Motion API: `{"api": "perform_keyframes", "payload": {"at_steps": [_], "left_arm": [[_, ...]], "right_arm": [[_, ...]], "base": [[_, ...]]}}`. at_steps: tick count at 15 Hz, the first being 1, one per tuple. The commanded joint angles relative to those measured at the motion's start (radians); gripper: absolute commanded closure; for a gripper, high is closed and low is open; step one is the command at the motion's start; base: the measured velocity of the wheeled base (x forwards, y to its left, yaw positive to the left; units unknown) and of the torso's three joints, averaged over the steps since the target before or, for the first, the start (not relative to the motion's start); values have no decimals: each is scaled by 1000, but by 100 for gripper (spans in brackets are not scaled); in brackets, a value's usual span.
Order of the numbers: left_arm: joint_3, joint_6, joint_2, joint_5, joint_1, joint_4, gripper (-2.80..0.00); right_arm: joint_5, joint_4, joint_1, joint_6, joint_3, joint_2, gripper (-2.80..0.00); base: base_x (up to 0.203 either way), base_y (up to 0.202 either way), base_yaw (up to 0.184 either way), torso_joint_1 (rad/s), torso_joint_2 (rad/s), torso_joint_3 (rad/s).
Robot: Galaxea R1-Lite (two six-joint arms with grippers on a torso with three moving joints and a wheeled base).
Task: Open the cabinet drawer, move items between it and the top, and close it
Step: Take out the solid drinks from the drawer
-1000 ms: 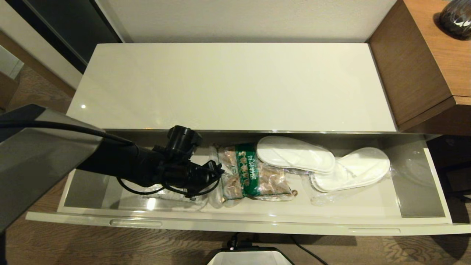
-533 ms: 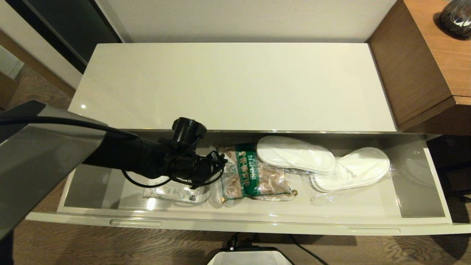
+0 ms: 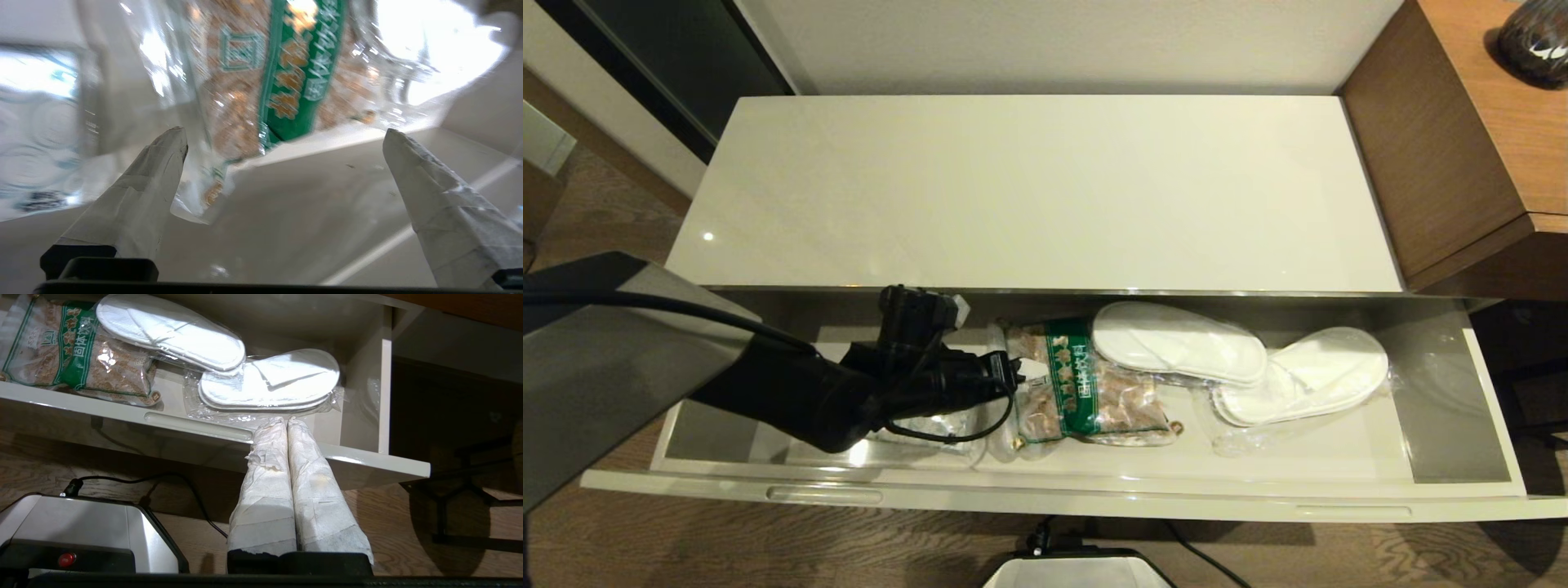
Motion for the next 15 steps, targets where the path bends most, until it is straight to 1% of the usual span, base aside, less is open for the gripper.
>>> {"api": "perform_keyframes", "payload": {"at_steps": [1,3,5,9,11,12,15], "left_arm": [[45,-62,16,-69,1,-47,-280],[41,-81,40,-153,16,-91,-280],[30,-81,60,-186,17,-99,-280],[2,-83,118,-190,17,-100,-280],[22,-78,144,-180,15,-107,-280],[40,-78,157,-179,15,-136,-280],[108,-83,211,-175,23,-305,-280]], "right_arm": [[1,-1,0,-1,2,-22,0],[1,-1,0,-1,2,-22,0],[1,-1,0,-1,2,-22,0],[1,-1,0,-1,2,-22,0],[1,-1,0,-1,2,-22,0],[1,-1,0,-1,2,-22,0],[1,-1,0,-1,2,-22,0]], "base": [[0,0,0,0,0,0],[0,0,0,0,0,0],[0,0,0,0,0,0],[0,0,0,0,0,0],[0,0,0,0,0,0],[0,0,0,0,0,0],[0,0,0,0,0,0]]}}
